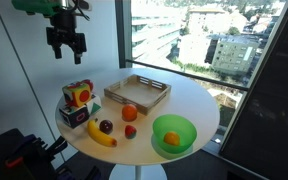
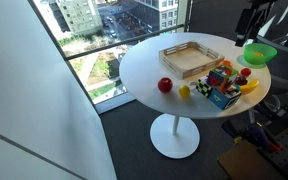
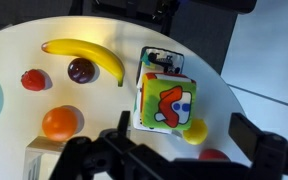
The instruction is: Remove the square plush toy from the top of the stack and put it in the box
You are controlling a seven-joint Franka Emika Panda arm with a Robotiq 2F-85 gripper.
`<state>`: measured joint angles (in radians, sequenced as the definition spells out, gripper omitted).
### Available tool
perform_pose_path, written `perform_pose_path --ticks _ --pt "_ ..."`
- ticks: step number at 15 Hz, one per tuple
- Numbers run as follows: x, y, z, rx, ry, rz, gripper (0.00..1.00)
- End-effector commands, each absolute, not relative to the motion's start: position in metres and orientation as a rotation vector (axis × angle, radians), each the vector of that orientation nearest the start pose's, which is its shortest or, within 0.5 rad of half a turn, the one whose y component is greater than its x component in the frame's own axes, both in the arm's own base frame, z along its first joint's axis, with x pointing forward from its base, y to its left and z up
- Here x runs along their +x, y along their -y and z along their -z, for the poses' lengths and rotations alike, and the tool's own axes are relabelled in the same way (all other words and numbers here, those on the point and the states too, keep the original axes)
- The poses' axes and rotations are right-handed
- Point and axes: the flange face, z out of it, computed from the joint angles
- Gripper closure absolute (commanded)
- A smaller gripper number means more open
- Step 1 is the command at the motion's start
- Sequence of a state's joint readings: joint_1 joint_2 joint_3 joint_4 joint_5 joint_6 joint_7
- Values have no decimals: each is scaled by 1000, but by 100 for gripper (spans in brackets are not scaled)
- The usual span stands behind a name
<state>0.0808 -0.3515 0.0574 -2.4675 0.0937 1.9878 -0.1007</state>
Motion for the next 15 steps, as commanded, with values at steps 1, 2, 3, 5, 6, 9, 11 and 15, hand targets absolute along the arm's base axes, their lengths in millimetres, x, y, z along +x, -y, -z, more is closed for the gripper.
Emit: perform_pose_path --ticks 1,2,3,5,6,9,11,15 --pt "414 -74 -393 -3078 264 -186 0" --pt "415 -76 -388 -3081 252 -180 0" --pt "415 -78 -383 -3084 237 -173 0" --pt "416 -81 -372 -3096 199 -152 0" --pt "417 -81 -367 -3103 176 -141 0" --pt "418 -83 -351 -3121 106 -125 0" --pt "418 -85 -341 -3131 87 -132 0" --pt "419 -87 -325 -3161 71 -162 0"
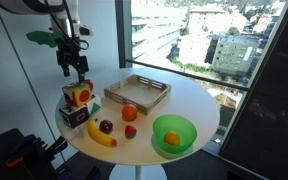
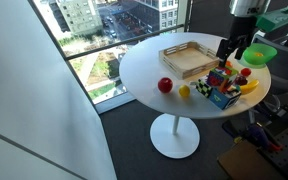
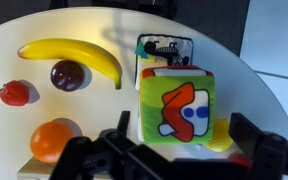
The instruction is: Remove the square plush toy from the top of the stack and put it in the box
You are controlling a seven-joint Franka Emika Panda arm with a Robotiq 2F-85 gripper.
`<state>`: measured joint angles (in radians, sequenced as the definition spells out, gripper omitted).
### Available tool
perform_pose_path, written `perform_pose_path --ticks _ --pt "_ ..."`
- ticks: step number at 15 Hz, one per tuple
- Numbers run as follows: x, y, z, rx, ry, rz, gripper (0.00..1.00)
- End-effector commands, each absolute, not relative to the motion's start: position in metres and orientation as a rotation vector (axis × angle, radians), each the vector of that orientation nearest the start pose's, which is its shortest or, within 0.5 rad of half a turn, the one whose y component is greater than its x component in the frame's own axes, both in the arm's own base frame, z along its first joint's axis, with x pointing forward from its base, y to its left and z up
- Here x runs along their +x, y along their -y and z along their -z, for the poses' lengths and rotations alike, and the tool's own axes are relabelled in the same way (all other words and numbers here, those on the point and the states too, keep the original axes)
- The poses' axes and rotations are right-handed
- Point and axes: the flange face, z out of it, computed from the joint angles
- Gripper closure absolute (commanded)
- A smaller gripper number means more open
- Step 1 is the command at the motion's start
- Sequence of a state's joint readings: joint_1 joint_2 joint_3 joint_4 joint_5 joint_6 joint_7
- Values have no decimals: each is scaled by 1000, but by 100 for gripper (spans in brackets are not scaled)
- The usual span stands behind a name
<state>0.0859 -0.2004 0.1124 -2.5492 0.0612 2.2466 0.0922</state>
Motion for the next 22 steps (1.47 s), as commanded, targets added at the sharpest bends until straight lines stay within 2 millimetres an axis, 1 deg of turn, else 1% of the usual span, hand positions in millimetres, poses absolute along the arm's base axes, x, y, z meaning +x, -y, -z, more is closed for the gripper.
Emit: perform_pose_path --ticks 1,8,20,21,22 --pt "420 -87 -322 -3168 71 -167 0" --pt "421 -89 -304 -3176 75 -203 0" --pt "420 -94 -286 -3162 89 -232 0" --pt "421 -94 -285 -3160 82 -233 23" --pt "421 -93 -285 -3158 78 -233 26"
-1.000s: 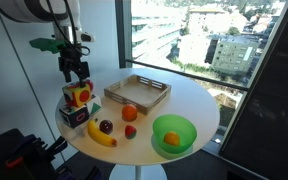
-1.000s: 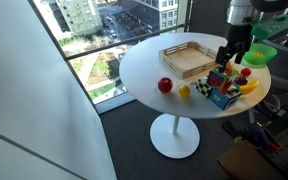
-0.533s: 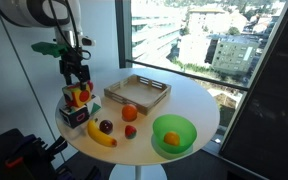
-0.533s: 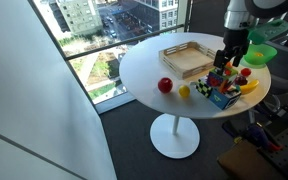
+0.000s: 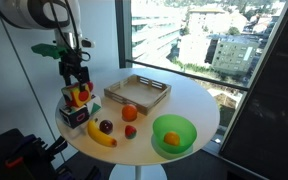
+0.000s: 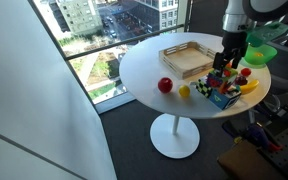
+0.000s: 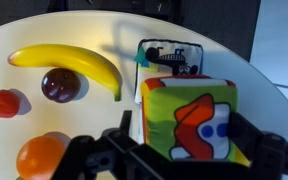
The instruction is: Remove the square plush toy from the top of the stack and put it in the box
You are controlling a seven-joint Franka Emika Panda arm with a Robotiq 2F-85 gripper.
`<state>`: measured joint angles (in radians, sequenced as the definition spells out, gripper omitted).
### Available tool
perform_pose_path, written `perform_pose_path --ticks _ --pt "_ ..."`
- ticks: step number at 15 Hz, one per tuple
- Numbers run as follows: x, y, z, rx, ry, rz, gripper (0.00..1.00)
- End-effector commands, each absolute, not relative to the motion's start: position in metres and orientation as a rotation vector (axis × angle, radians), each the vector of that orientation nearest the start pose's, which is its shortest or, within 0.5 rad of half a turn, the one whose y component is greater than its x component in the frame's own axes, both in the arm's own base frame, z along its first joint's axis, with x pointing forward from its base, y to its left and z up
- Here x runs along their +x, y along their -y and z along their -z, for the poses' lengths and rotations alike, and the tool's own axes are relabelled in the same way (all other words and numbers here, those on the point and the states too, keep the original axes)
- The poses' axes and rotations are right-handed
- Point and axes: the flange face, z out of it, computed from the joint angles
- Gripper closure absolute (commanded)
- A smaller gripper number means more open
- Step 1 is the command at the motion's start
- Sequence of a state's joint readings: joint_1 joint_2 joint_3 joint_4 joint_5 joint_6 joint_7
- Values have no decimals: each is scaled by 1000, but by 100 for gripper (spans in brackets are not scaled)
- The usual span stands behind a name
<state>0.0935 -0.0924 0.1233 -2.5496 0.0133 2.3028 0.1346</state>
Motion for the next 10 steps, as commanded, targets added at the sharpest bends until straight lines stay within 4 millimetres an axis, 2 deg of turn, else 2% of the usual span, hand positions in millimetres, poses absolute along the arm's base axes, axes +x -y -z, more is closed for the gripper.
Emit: perform_pose_path --ticks 1,6,10 --pt "422 -92 -286 -3156 71 -229 34" --pt "427 -85 -299 -3150 60 -209 70" --pt "432 -73 -321 -3143 19 -201 100"
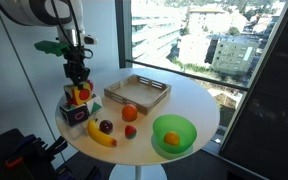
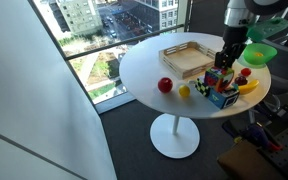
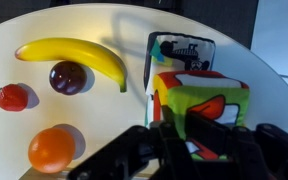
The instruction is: Remove the square plush toy from the top of the stack and put it in the box
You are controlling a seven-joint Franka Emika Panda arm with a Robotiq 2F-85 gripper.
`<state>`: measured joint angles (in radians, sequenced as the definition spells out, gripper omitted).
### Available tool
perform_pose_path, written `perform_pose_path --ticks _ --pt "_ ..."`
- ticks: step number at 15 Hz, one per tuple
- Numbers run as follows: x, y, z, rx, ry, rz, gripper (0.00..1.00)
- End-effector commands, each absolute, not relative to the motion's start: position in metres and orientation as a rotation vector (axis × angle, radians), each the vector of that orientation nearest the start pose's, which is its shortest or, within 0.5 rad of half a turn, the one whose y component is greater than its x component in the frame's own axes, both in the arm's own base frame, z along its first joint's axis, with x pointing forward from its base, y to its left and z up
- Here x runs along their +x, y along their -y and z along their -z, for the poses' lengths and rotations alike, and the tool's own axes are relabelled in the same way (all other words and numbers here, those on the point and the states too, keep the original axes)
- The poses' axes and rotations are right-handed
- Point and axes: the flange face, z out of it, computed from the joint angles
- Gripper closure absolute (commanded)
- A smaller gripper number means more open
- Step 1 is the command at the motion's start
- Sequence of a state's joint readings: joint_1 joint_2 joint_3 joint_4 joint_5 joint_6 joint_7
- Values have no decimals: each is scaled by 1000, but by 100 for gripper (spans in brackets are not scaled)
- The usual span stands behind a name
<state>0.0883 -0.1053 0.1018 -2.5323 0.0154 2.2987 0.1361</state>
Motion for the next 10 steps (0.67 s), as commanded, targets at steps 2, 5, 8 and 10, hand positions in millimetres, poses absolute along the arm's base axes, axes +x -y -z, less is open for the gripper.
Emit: perform_pose_path --ticks 2,5,8,10 --pt "436 -65 -333 -3137 -6 -207 100" --pt "441 -54 -351 -3125 -45 -197 97" --pt "448 -44 -367 -3121 -96 -170 97" --pt "458 -36 -375 -3118 -135 -145 97"
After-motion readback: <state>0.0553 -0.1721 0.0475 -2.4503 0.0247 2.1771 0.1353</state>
